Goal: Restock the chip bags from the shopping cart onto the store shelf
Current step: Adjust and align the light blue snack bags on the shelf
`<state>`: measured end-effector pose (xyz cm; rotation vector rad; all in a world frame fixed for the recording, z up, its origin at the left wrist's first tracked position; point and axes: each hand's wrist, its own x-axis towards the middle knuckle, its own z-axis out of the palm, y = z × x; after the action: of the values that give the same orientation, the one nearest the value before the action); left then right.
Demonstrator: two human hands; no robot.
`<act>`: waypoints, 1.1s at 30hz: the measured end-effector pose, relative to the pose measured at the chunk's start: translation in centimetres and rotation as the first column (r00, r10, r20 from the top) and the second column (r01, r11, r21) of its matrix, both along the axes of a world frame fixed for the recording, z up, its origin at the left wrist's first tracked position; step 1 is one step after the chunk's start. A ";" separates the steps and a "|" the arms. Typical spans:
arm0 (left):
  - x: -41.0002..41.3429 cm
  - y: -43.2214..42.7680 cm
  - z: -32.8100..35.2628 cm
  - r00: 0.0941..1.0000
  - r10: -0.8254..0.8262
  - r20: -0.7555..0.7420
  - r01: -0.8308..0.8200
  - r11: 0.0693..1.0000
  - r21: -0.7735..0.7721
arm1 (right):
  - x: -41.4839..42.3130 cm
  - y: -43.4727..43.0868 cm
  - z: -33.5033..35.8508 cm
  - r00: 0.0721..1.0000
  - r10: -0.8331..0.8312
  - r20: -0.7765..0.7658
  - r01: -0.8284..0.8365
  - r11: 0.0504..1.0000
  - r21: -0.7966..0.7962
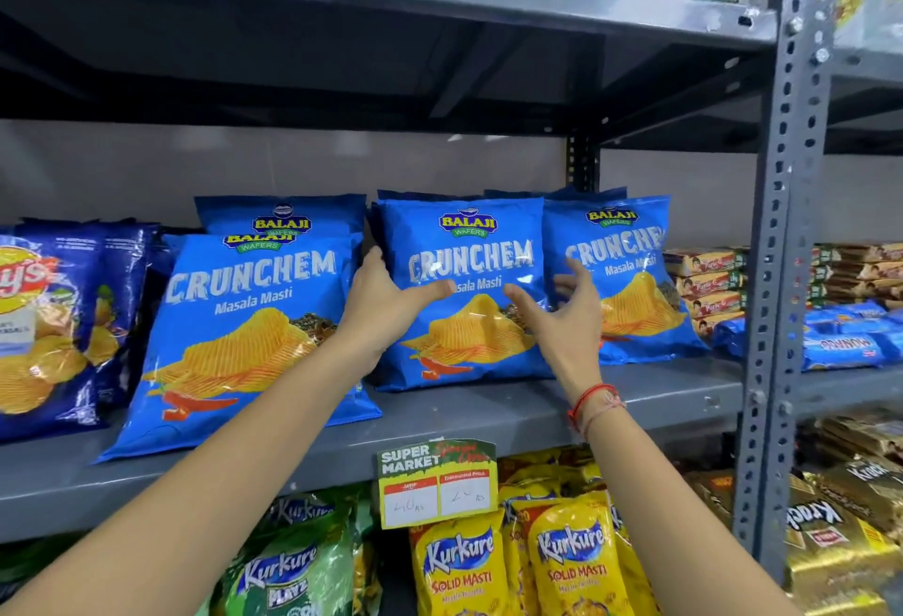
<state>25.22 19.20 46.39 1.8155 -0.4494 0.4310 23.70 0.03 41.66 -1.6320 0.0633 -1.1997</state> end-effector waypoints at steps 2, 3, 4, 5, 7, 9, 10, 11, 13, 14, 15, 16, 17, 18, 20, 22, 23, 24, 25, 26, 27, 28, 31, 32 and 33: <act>-1.8 1.6 0.5 0.992 0.011 0.126 -0.013 1.000 0.018 | -0.9 1.6 0.5 0.991 -0.098 0.091 0.102 0.994 -0.039; -2.7 2.6 0.8 0.980 0.033 0.194 -0.039 0.999 0.028 | -1.3 2.7 0.8 0.985 -0.114 0.125 0.122 0.991 -0.059; -3.3 3.8 1.0 0.962 0.071 0.265 -0.084 0.996 0.037 | -1.6 3.9 1.1 0.983 -0.106 0.148 0.119 0.990 -0.081; -3.8 5.0 1.3 0.935 0.120 0.335 -0.142 0.989 0.040 | -1.9 5.1 1.3 0.985 -0.077 0.157 0.094 0.990 -0.107; -4.0 7.8 1.8 0.878 0.223 0.423 -0.256 0.966 0.023 | -2.1 7.8 1.7 0.991 0.031 0.128 -0.007 0.983 -0.181; -3.5 10.8 2.1 0.849 0.318 0.422 -0.345 0.938 -0.013 | -2.1 10.5 1.9 0.982 0.186 0.014 -0.177 0.954 -0.243; -3.0 12.3 2.1 0.838 0.369 0.403 -0.390 0.920 -0.032 | -2.0 11.9 2.0 0.963 0.259 -0.071 -0.268 0.927 -0.264; -2.5 13.8 1.9 0.830 0.419 0.369 -0.436 0.899 -0.041 | -1.8 13.2 2.0 0.938 0.306 -0.163 -0.342 0.896 -0.283; -1.7 16.5 1.0 0.839 0.485 0.248 -0.494 0.869 -0.027 | -1.2 15.4 1.9 0.878 0.341 -0.337 -0.442 0.847 -0.294; -1.3 17.6 0.5 0.857 0.489 0.161 -0.492 0.870 -0.021 | -0.7 16.3 1.8 0.833 0.361 -0.419 -0.491 0.830 -0.263; -1.1 18.6 -0.1 0.881 0.470 0.059 -0.469 0.883 -0.027 | -0.3 16.9 1.5 0.777 0.396 -0.489 -0.542 0.816 -0.201; -0.9 19.4 -0.7 0.903 0.426 -0.061 -0.429 0.902 -0.047 | 0.2 17.4 1.3 0.710 0.454 -0.538 -0.593 0.798 -0.108; -0.9 20.1 -1.2 0.913 0.358 -0.195 -0.379 0.922 -0.077 | 0.6 17.8 1.0 0.640 0.527 -0.559 -0.637 0.771 -0.004; -0.9 20.5 -1.6 0.907 0.272 -0.321 -0.322 0.940 -0.113 | 1.1 18.0 0.7 0.580 0.595 -0.556 -0.671 0.737 0.088; -1.0 21.0 -2.3 0.879 0.075 -0.472 -0.182 0.965 -0.186 | 1.9 18.1 0.2 0.535 0.662 -0.525 -0.698 0.697 0.167; -0.9 21.2 -2.7 0.867 -0.075 -0.492 -0.066 0.962 -0.264 | 2.3 17.9 0.0 0.534 0.697 -0.479 -0.721 0.671 0.172; -0.8 21.1 -2.9 0.869 -0.127 -0.478 -0.018 0.958 -0.287 | 2.4 17.9 -0.1 0.529 0.721 -0.448 -0.739 0.651 0.175; -0.7 21.1 -3.0 0.872 -0.166 -0.461 0.028 0.956 -0.291 | 2.6 17.9 -0.1 0.526 0.743 -0.414 -0.754 0.632 0.178; -0.6 20.9 -3.1 0.874 -0.192 -0.446 0.066 0.957 -0.283 | 2.7 17.8 -0.1 0.529 0.758 -0.383 -0.762 0.622 0.179; -0.4 20.8 -3.1 0.878 -0.205 -0.432 0.086 0.957 -0.278 | 2.8 17.9 -0.1 0.537 0.764 -0.358 -0.764 0.621 0.178; -0.2 20.8 -3.0 0.885 -0.206 -0.417 0.090 0.955 -0.282 | 2.8 18.0 0.0 0.549 0.763 -0.340 -0.764 0.624 0.167; 0.0 20.8 -2.9 0.893 -0.203 -0.402 0.087 0.953 -0.289 | 2.8 18.0 0.2 0.565 0.756 -0.329 -0.761 0.632 0.147; 0.7 20.7 -2.3 0.921 -0.199 -0.336 0.095 0.949 -0.301 | 2.9 18.0 0.9 0.627 0.730 -0.272 -0.740 0.668 0.086; 0.9 20.5 -2.0 0.932 -0.205 -0.298 0.111 0.947 -0.303 | 3.1 17.9 1.2 0.647 0.721 -0.249 -0.731 0.679 0.064; 1.2 20.4 -1.7 0.944 -0.205 -0.259 0.123 0.945 -0.302 | 3.2 17.8 1.4 0.665 0.710 -0.231 -0.721 0.691 0.046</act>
<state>26.41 39.59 44.73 1.5170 -0.3164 0.1022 26.94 17.86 43.06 -1.5958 -0.4413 -0.3897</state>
